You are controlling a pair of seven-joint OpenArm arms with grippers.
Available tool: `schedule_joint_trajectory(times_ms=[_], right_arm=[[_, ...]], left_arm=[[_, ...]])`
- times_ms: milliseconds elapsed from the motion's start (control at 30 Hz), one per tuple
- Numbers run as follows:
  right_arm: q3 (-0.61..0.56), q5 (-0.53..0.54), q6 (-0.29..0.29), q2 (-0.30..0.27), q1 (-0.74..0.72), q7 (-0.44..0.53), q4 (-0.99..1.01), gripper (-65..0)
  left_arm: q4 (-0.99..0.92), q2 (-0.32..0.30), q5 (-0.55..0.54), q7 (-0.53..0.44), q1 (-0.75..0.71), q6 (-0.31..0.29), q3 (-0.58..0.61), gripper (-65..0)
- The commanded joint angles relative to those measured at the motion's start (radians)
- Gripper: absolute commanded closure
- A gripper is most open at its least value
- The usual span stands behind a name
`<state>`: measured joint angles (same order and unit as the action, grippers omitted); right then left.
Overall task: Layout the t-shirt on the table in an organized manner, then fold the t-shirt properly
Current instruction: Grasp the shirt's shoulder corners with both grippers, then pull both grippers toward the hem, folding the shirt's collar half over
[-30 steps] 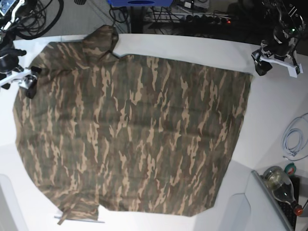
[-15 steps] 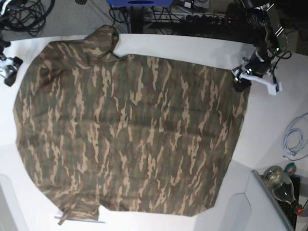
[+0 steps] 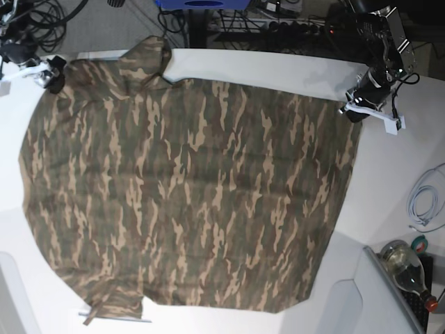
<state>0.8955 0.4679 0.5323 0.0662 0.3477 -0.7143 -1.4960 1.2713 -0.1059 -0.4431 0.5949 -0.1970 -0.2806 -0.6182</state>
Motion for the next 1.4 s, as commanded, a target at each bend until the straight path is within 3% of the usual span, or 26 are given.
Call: schedule_joint_trajectory(times_ms=[0, 233, 433, 767, 867, 1167, 1367], right_arm=[[-0.016, 0.016, 0.005, -0.009, 0.011, 0.015, -0.012, -55.7], [-0.129, 0.016, 0.005, -0.004, 0.064, 0.015, -0.010, -55.5], [-0.155, 0.018, 0.005, -0.004, 0.077, 0.015, 0.013, -53.1], [-0.157, 0.019, 0.005, -0.004, 0.075, -0.012, 0.021, -9.8], [-0.152, 0.021, 0.007, -0.006, 0.073, -0.060, -0.012, -2.4], [-0.148, 0.021, 0.007, -0.004, 0.080, -0.285, -0.242, -0.8], [-0.154, 0.022, 0.007, -0.004, 0.080, -0.310, -0.274, -0.8]], left_arm=[[0.009, -0.012, 0.003, 0.006, 0.001, 0.002, -0.001, 0.0], [0.009, -0.012, 0.005, 0.006, 0.003, 0.002, -0.004, 0.0], [0.009, -0.013, 0.005, 0.006, 0.003, 0.002, -0.006, 0.0], [0.121, -0.021, 0.005, 0.007, -0.032, 0.002, -0.001, 0.0], [0.158, -0.019, 0.005, 0.009, -0.040, 0.002, 0.002, 0.0], [0.318, -0.018, 0.005, 0.009, -0.150, 0.007, 0.004, 0.0], [0.341, -0.018, 0.000, 0.009, -0.192, 0.007, 0.004, 0.0]])
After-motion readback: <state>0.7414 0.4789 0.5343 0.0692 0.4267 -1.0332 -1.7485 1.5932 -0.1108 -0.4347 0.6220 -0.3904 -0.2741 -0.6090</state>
